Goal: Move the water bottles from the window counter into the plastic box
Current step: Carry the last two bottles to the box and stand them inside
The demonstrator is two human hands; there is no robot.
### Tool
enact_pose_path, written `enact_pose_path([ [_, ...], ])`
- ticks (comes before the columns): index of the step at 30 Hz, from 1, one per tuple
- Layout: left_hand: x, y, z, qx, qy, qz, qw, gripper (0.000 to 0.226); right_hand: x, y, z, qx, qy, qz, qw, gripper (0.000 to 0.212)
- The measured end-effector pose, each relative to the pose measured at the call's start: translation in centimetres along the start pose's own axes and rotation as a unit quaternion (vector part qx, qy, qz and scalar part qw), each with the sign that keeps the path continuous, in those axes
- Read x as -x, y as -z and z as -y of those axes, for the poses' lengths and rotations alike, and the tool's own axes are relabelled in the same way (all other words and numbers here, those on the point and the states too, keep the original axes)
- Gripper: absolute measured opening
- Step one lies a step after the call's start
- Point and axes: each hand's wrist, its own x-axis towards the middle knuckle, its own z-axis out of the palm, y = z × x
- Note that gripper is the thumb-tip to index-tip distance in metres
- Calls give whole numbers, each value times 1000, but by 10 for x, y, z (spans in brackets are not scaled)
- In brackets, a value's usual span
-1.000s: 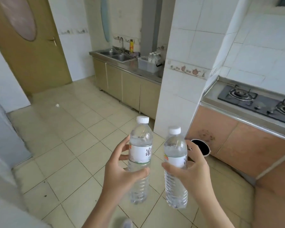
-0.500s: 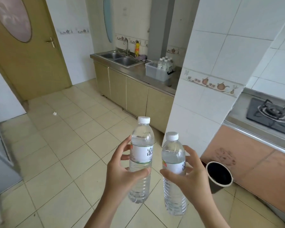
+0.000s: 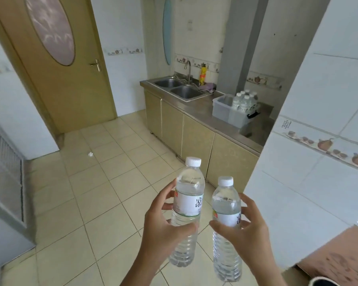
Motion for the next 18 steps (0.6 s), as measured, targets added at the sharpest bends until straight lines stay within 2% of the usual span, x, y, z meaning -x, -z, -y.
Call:
enact_pose_path([
  [9, -168, -38, 13, -8, 0, -45, 999, 92, -194, -45, -11, 21, 26, 39, 999, 91],
  [18, -335, -81, 50, 3, 11, -11, 1000, 91, -352, -80, -30, 46, 22, 4, 999, 90],
])
